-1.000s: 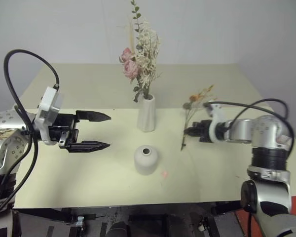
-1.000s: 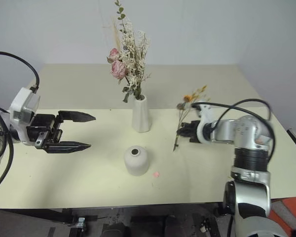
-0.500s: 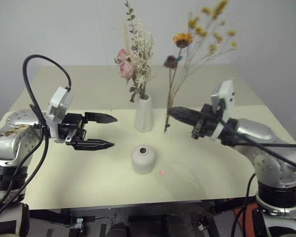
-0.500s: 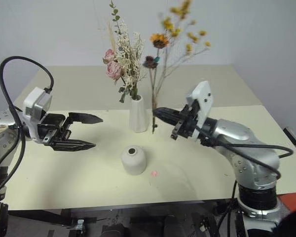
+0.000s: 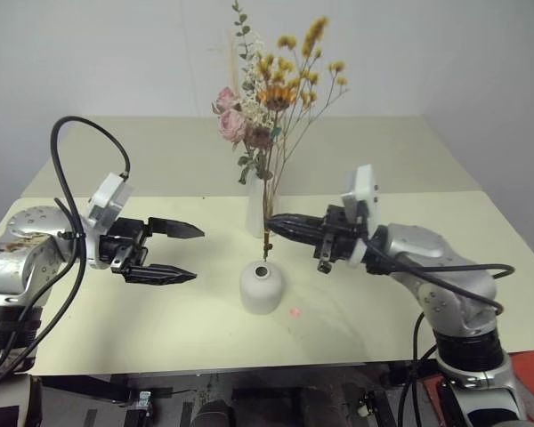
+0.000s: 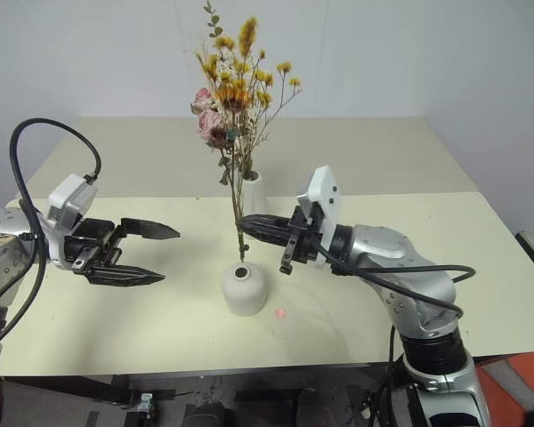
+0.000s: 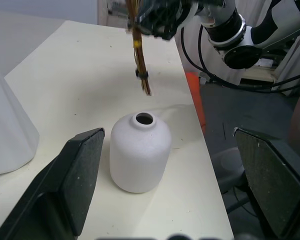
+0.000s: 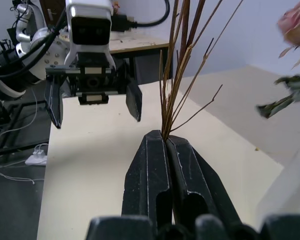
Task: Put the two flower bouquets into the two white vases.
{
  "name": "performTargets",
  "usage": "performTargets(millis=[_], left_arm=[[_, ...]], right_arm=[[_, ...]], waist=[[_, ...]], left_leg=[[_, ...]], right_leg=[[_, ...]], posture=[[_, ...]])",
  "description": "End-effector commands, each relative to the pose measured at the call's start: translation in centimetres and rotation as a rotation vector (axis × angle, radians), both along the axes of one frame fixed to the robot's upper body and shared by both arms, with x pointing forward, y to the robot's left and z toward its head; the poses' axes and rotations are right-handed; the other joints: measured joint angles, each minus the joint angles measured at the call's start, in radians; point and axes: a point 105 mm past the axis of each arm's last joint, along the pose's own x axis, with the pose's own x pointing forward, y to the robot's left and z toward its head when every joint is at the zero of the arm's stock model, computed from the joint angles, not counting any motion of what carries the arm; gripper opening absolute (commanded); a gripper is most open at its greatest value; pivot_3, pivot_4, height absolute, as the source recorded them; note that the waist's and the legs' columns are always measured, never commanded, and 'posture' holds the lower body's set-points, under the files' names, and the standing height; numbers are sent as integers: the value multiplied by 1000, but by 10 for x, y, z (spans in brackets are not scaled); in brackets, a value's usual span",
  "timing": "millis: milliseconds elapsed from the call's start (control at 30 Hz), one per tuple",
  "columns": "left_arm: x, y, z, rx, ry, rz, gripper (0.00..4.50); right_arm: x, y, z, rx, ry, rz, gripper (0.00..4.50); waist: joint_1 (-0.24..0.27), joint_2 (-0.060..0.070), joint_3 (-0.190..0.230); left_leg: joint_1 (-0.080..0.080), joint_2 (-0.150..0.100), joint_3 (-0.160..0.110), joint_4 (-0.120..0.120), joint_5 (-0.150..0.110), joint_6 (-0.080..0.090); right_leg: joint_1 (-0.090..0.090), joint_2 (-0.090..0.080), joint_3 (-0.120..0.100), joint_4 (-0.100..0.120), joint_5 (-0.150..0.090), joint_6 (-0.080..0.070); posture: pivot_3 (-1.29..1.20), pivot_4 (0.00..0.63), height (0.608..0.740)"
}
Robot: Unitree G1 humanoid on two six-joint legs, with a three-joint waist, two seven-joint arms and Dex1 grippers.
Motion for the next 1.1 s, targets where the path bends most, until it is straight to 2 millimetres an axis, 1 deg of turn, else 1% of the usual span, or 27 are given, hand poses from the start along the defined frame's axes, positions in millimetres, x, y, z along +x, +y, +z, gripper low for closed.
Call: performTargets(millis=[33, 333, 533, 933, 1033, 1100], left_arm=[[-4, 2, 10, 16, -55, -6, 4500], [-5, 3, 11, 28, -66, 3, 4500], [-6, 2, 10, 35, -70, 10, 4500], [-6, 3, 11, 38, -78, 26, 4500], [-6, 3, 11, 38, -79, 31, 4500], [-6, 3, 11, 38, -79, 32, 4500]], right_arm=[[-1, 3, 3, 23, -41, 4, 64], [-1, 4, -10, -4, -22, 18, 64], [-2, 8, -20, -27, -15, 35, 64], [5, 13, -36, -50, -5, 16, 64], [4, 10, -40, -59, -2, 6, 785], [4, 8, -41, -62, -2, 4, 1429]], waist=[[0, 0, 0], [0, 0, 0], [-1, 0, 0], [-1, 0, 0], [-1, 0, 0], [-1, 0, 0]], left_leg=[[0, 0, 0, 0, 0, 0], [0, 0, 0, 0, 0, 0], [0, 0, 0, 0, 0, 0], [0, 0, 0, 0, 0, 0], [0, 0, 0, 0, 0, 0], [0, 0, 0, 0, 0, 0]], right_leg=[[0, 0, 0, 0, 0, 0], [0, 0, 0, 0, 0, 0], [0, 0, 0, 0, 0, 0], [0, 0, 0, 0, 0, 0], [0, 0, 0, 0, 0, 0], [0, 0, 0, 0, 0, 0]], posture=[[0, 150, 740], [0, 150, 740], [0, 150, 740], [0, 150, 740], [0, 150, 740], [0, 150, 740]])
